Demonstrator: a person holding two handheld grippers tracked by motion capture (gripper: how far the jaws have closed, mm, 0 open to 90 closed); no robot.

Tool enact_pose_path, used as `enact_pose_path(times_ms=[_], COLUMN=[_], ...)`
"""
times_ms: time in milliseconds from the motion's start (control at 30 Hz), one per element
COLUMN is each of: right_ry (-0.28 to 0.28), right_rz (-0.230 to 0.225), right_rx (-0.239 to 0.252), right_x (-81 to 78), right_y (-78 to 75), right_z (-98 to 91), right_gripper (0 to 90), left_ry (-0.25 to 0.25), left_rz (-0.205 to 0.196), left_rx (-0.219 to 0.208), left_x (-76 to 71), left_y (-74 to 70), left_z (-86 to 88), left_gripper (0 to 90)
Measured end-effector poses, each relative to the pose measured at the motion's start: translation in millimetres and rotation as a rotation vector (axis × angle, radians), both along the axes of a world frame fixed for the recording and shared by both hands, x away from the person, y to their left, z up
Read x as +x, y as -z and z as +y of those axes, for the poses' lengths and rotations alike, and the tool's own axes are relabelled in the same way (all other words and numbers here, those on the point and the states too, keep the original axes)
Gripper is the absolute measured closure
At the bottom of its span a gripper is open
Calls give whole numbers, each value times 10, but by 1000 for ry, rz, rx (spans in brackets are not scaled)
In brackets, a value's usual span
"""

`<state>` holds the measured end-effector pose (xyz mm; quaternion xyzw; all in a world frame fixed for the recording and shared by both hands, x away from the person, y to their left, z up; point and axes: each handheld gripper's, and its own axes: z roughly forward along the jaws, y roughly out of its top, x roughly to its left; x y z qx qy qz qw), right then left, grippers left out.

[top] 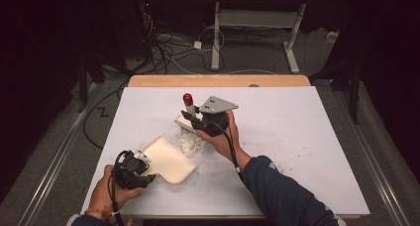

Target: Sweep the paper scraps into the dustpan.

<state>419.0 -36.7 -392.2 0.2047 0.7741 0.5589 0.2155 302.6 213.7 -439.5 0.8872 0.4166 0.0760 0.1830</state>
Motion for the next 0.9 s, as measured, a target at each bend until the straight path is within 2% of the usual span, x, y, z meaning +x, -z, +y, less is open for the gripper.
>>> enact_pose_path(times_ms=[200, 367, 433, 667, 767, 900], right_ry=[-56, -136, -170, -221, -231, -228], right_rz=[10, 12, 2, -14, -42, -44], right_rx=[10, 17, 9, 11, 21, 34], right_x=[-113, -250, -334, -459, -476, -468], right_y=[2, -5, -7, -48, -134, -191], right_z=[83, 216, 325, 441, 442, 412], right_gripper=[699, 701, 700, 701, 701, 701], left_ry=[-3, -3, -4, -6, -5, 0], left_rz=[7, 13, 14, 16, 12, 12], left_rx=[-2, 3, 4, -1, 2, 4], left_x=[30, 39, 41, 36, 37, 37], left_y=[4, 25, 34, 45, 48, 50], left_z=[-24, -33, -34, -31, -30, -26], left_gripper=[631, 631, 631, 631, 631, 631])
